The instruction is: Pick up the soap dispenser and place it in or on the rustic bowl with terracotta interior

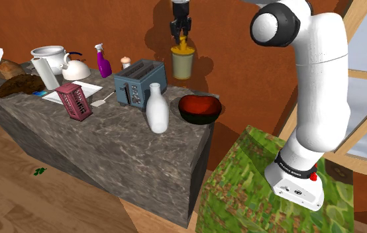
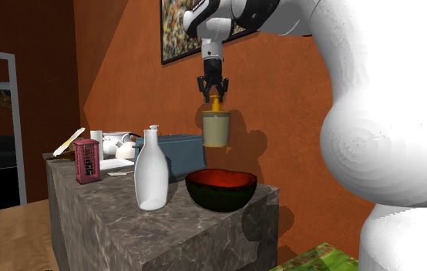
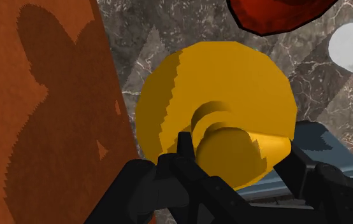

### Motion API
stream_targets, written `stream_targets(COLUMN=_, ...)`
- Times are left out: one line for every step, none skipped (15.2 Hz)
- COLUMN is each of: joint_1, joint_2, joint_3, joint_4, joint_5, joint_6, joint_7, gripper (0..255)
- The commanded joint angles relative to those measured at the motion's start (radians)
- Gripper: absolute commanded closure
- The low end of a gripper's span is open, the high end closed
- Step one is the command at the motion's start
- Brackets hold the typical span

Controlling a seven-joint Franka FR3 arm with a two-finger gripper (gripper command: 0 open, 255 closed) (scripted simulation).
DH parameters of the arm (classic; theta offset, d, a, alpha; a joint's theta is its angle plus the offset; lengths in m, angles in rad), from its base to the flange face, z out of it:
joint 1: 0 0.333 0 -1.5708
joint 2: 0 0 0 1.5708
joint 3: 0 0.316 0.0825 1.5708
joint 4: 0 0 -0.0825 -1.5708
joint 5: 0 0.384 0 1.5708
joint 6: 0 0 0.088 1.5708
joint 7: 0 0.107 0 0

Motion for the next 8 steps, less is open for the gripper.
stream_targets(joint_1=0.020, joint_2=-0.106, joint_3=0.000, joint_4=-0.143, joint_5=-0.011, joint_6=0.037, joint_7=0.014, gripper=255)
stream_targets(joint_1=0.029, joint_2=-0.154, joint_3=0.002, joint_4=-0.201, joint_5=-0.017, joint_6=0.048, joint_7=0.022, gripper=255)
stream_targets(joint_1=0.037, joint_2=-0.200, joint_3=0.003, joint_4=-0.254, joint_5=-0.023, joint_6=0.055, joint_7=0.030, gripper=255)
stream_targets(joint_1=0.045, joint_2=-0.243, joint_3=0.006, joint_4=-0.302, joint_5=-0.028, joint_6=0.060, joint_7=0.038, gripper=255)
stream_targets(joint_1=0.052, joint_2=-0.284, joint_3=0.008, joint_4=-0.347, joint_5=-0.033, joint_6=0.063, joint_7=0.047, gripper=255)
stream_targets(joint_1=0.059, joint_2=-0.324, joint_3=0.011, joint_4=-0.388, joint_5=-0.038, joint_6=0.064, joint_7=0.056, gripper=255)
stream_targets(joint_1=0.065, joint_2=-0.363, joint_3=0.015, joint_4=-0.426, joint_5=-0.042, joint_6=0.064, joint_7=0.065, gripper=255)
stream_targets(joint_1=0.071, joint_2=-0.400, joint_3=0.019, joint_4=-0.462, joint_5=-0.046, joint_6=0.062, joint_7=0.075, gripper=255)
